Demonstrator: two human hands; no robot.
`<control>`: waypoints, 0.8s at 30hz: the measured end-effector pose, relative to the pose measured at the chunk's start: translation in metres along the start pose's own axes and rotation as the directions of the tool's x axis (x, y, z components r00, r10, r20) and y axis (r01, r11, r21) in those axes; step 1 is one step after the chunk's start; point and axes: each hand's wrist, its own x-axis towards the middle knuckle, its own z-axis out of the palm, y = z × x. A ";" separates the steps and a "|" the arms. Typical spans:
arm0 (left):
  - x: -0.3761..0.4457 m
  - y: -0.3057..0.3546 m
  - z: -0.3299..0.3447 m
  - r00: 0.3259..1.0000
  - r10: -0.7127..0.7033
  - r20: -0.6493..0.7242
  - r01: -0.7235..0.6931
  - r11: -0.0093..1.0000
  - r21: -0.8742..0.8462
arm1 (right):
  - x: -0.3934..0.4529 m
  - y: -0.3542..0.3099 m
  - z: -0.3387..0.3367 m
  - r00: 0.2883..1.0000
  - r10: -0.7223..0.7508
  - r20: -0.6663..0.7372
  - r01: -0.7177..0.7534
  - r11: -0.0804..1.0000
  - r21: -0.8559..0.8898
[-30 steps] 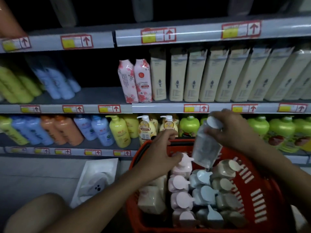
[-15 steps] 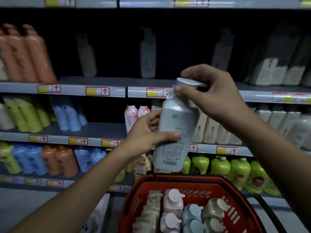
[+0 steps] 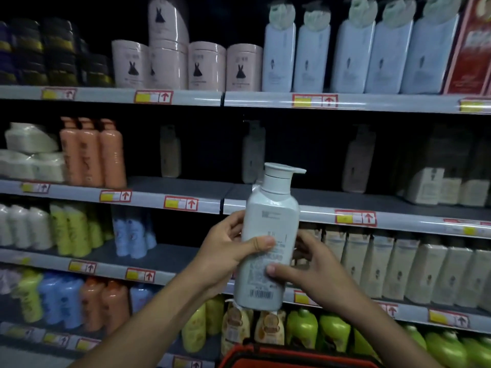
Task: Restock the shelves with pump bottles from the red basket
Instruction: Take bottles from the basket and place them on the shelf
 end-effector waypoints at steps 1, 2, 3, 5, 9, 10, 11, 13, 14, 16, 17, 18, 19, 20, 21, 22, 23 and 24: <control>0.004 0.000 -0.002 1.000 -0.009 0.003 0.009 1.000 0.000 | 0.004 0.003 0.002 1.000 0.003 -0.012 -0.002 0.999 0.041; 0.009 0.000 -0.005 1.000 -0.004 0.009 0.004 1.000 0.022 | 0.009 0.006 0.004 0.999 0.003 -0.032 0.000 0.998 0.068; 0.015 0.003 -0.007 1.000 0.015 0.018 -0.017 0.997 0.069 | 0.015 0.008 0.005 0.999 -0.004 -0.052 0.009 0.996 0.089; 0.028 0.006 -0.014 0.995 0.092 0.026 -0.096 0.970 0.225 | 0.028 0.012 0.009 0.995 -0.028 -0.094 0.041 0.990 0.136; 0.055 0.007 -0.028 0.982 0.188 0.010 -0.176 0.897 0.406 | 0.065 0.009 0.014 0.962 -0.166 -0.218 0.189 0.978 0.087; 0.062 0.007 -0.031 0.980 0.201 -0.009 -0.180 0.896 0.405 | 0.075 0.006 0.015 0.950 -0.209 -0.234 0.225 0.973 0.045; 0.071 0.008 -0.033 0.975 0.219 -0.033 -0.188 0.896 0.401 | 0.086 0.002 0.016 0.937 -0.247 -0.247 0.255 0.967 0.001; 0.095 0.012 -0.038 0.960 0.272 -0.062 -0.225 0.888 0.402 | 0.110 -0.006 0.018 0.911 -0.312 -0.271 0.308 0.950 -0.059; 0.109 0.016 -0.040 0.951 0.299 -0.076 -0.245 0.882 0.402 | 0.124 -0.009 0.017 0.893 -0.349 -0.285 0.342 0.937 -0.075; 0.140 0.025 -0.046 0.928 0.355 -0.112 -0.285 0.871 0.400 | 0.158 -0.014 0.012 0.864 -0.416 -0.284 0.399 0.909 -0.118; 0.156 0.027 -0.049 0.916 0.378 -0.131 -0.300 0.866 0.400 | 0.177 -0.015 0.009 0.859 -0.435 -0.270 0.409 0.900 -0.148; 0.171 0.028 -0.052 0.906 0.396 -0.150 -0.309 0.861 0.404 | 0.196 -0.015 0.007 0.860 -0.444 -0.250 0.411 0.894 -0.178; 0.184 0.025 -0.056 0.897 0.406 -0.173 -0.310 0.858 0.410 | 0.214 -0.014 0.005 0.865 -0.446 -0.230 0.403 0.891 -0.210; 0.195 0.021 -0.061 0.891 0.409 -0.198 -0.300 0.857 0.419 | 0.230 -0.011 0.006 0.874 -0.438 -0.212 0.388 0.890 -0.240; 0.206 0.015 -0.067 0.886 0.405 -0.226 -0.284 0.858 0.427 | 0.244 -0.008 0.008 0.888 -0.417 -0.194 0.364 0.895 -0.258; 0.214 0.008 -0.073 0.883 0.396 -0.254 -0.262 0.862 0.433 | 0.256 -0.003 0.012 0.906 -0.386 -0.174 0.337 0.906 -0.257; 0.220 0.001 -0.078 0.879 0.384 -0.284 -0.240 0.869 0.432 | 0.267 0.001 0.017 0.925 -0.353 -0.143 0.312 0.918 -0.246; 0.225 -0.006 -0.083 0.875 0.370 -0.312 -0.218 0.877 0.429 | 0.277 0.006 0.023 0.939 -0.324 -0.110 0.296 0.930 -0.219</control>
